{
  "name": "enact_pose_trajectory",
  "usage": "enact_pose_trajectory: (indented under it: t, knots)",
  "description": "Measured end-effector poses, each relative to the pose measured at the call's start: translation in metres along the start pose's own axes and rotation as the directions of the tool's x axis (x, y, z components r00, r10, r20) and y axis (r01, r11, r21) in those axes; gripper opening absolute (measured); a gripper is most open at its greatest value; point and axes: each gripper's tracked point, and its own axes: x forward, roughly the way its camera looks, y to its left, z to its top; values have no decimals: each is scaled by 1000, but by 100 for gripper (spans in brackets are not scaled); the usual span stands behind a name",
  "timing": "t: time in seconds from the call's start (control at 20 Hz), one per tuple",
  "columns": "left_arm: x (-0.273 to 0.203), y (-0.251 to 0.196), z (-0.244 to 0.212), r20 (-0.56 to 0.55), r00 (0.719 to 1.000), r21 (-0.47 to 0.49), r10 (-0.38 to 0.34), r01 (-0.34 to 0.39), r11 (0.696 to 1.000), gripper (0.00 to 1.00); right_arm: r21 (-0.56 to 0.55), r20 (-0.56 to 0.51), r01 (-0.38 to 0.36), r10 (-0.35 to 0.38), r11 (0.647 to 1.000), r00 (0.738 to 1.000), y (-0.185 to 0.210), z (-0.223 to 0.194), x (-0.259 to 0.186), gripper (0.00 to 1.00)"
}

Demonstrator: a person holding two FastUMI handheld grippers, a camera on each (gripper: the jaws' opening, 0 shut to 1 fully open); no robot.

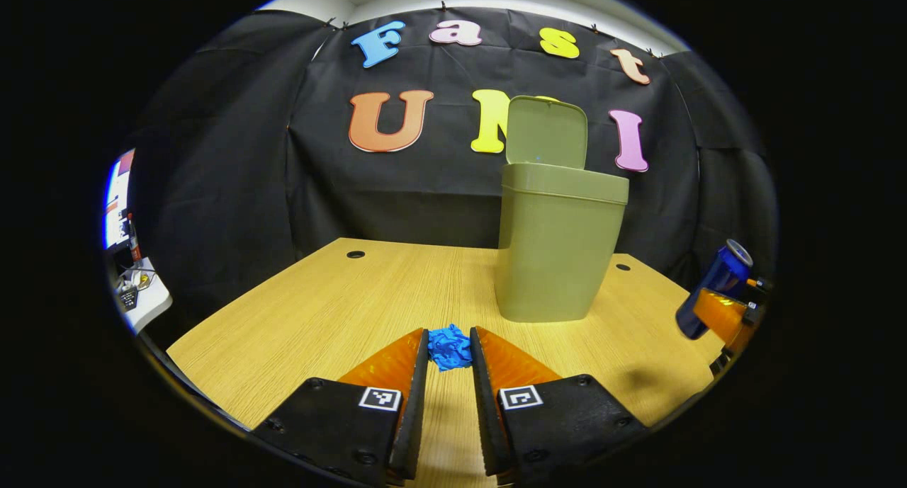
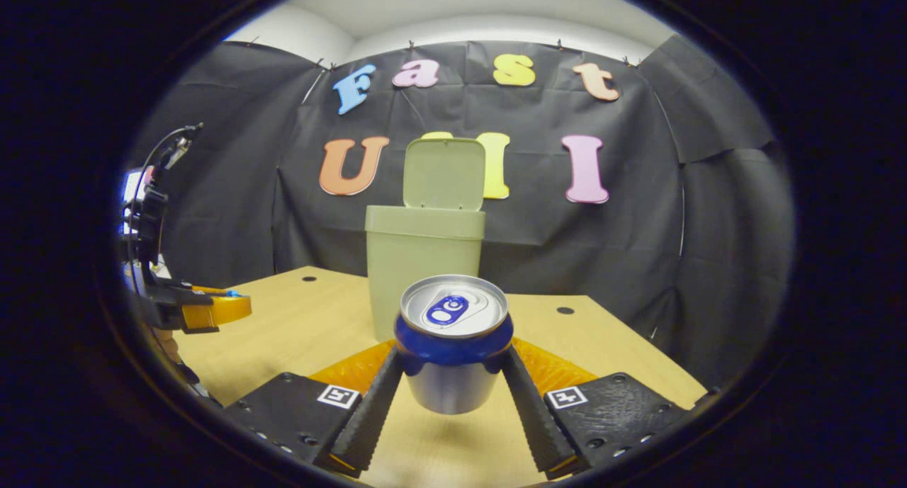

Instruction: Press the lid of the desktop garbage bin to open it, pick up the crumpled paper on the desktop and throw it into the bin, then pick up the pop can on the desktop and drop it into the bin, and finally close the garbage bin lid.

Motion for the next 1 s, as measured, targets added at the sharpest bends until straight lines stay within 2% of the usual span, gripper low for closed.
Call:
enact_pose_trajectory:
  t: [0.05, 0.2, 0.55, 0.7, 0.85, 1.0]
  knots:
    - [-3, 1, 4, 12, 1000, 4, 7, -7, 1000, 36, 0, 9, 13, -13, 1000, 1000, -6, 6, -6, 81]
    - [-10, 4, 10, 41, 999, 28, 26, -27, 999, 36, -8, 42, 37, -37, 999, 998, -19, 21, -21, 82]
    - [-25, -3, 21, 63, 998, 30, 21, -23, 999, 36, 3, 51, 27, -27, 1000, 998, -25, 28, -31, 82]
    - [-29, -8, 31, 83, 996, 34, 12, -15, 999, 36, 12, 36, 22, -22, 1000, 999, -29, 26, -30, 81]
    - [-24, -20, 42, 84, 996, -3, -16, 17, 1000, 36, 17, 32, 32, -33, 999, 999, -35, 27, -28, 81]
    - [-17, -31, 67, 94, 995, 2, -35, 35, 999, 36, 32, 25, 36, -36, 999, 999, -41, 27, -28, 81]
